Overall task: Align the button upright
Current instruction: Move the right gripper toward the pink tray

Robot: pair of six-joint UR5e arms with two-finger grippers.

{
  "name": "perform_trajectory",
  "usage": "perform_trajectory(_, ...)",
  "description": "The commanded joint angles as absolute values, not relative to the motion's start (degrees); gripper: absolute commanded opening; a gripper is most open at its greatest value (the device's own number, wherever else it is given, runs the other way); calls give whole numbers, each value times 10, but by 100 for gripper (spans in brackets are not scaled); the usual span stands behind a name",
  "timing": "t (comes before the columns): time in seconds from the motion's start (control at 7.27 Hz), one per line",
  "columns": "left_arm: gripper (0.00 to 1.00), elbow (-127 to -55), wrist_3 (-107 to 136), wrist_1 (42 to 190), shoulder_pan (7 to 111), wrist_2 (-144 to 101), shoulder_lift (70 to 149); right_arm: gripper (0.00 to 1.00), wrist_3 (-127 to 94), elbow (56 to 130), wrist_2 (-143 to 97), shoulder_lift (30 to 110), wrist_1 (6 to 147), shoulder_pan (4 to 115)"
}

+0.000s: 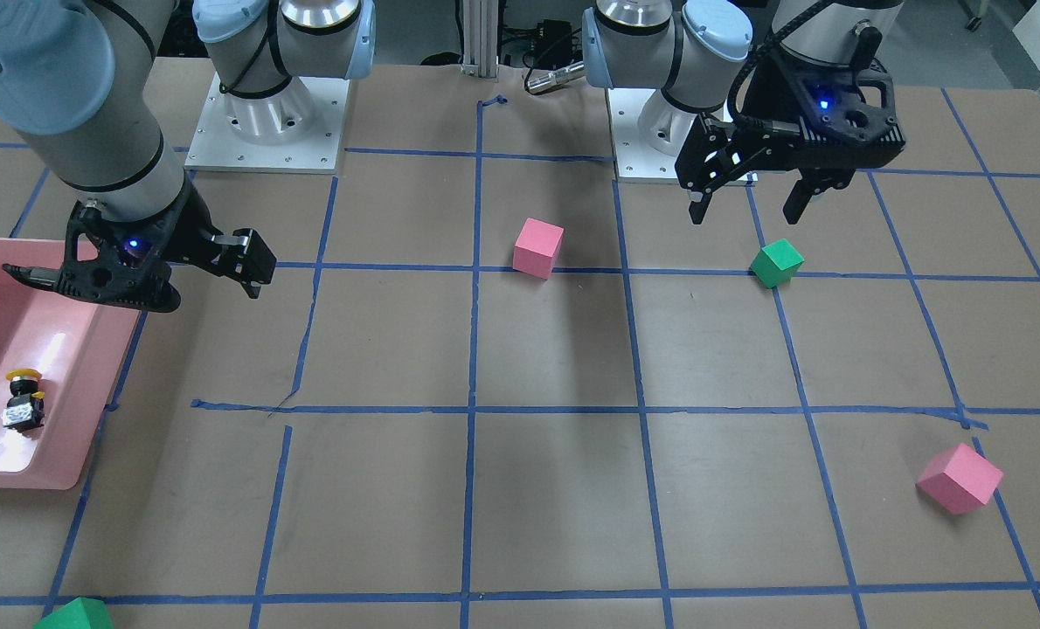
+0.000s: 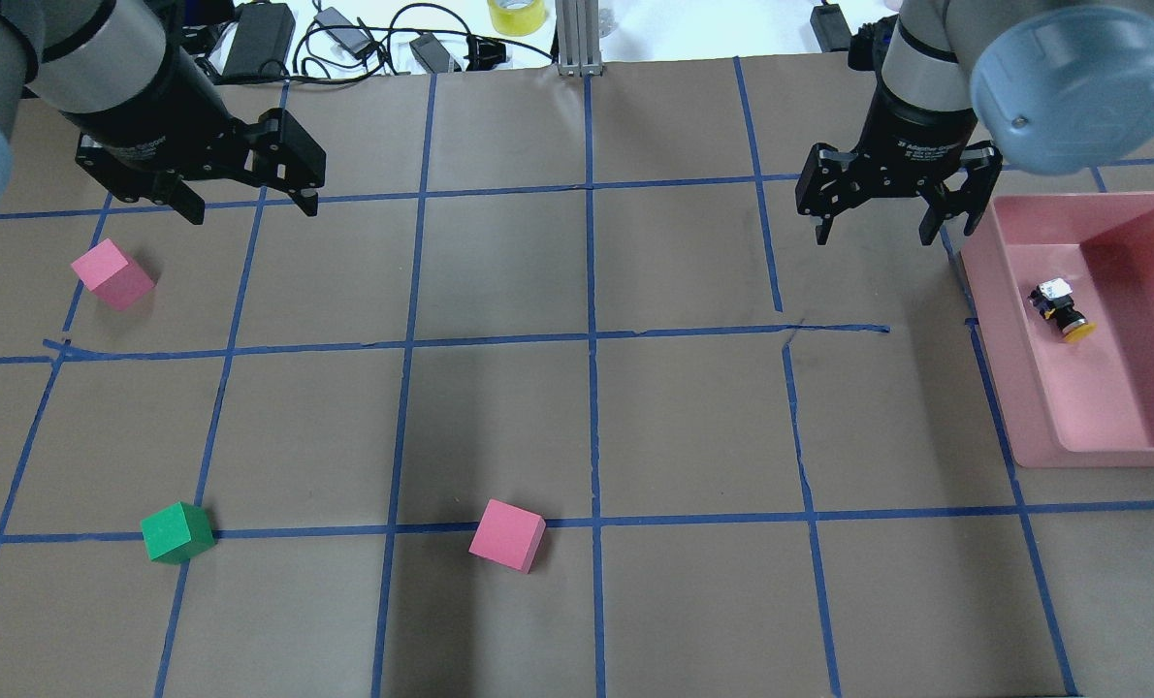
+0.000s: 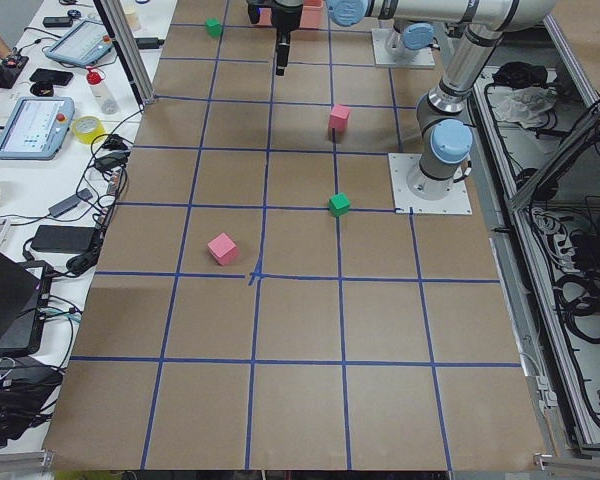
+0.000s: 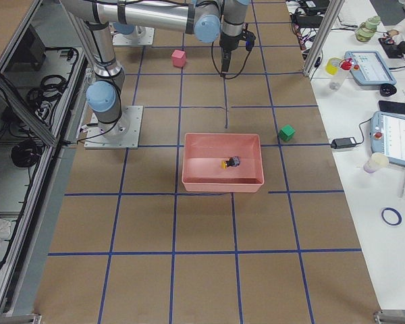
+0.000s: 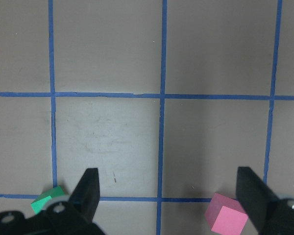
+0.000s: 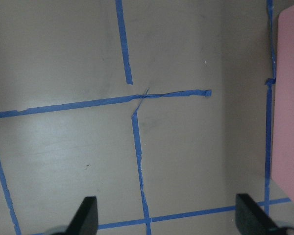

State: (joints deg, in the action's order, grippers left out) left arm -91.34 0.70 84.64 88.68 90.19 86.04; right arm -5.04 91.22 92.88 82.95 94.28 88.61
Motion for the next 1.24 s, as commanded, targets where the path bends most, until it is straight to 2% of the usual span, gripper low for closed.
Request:
perform_trajectory(0.0,100,-914,7,846,887,902,860,100,-52,910,927,832,974,889)
perform_trajectory(0.69,100,-913,7,846,887,902,860,100,-42,903,903,826,1003,871)
perform_trajectory(1.1,100,-913,7,846,887,902,860,100,3,910,911,826,1000,795)
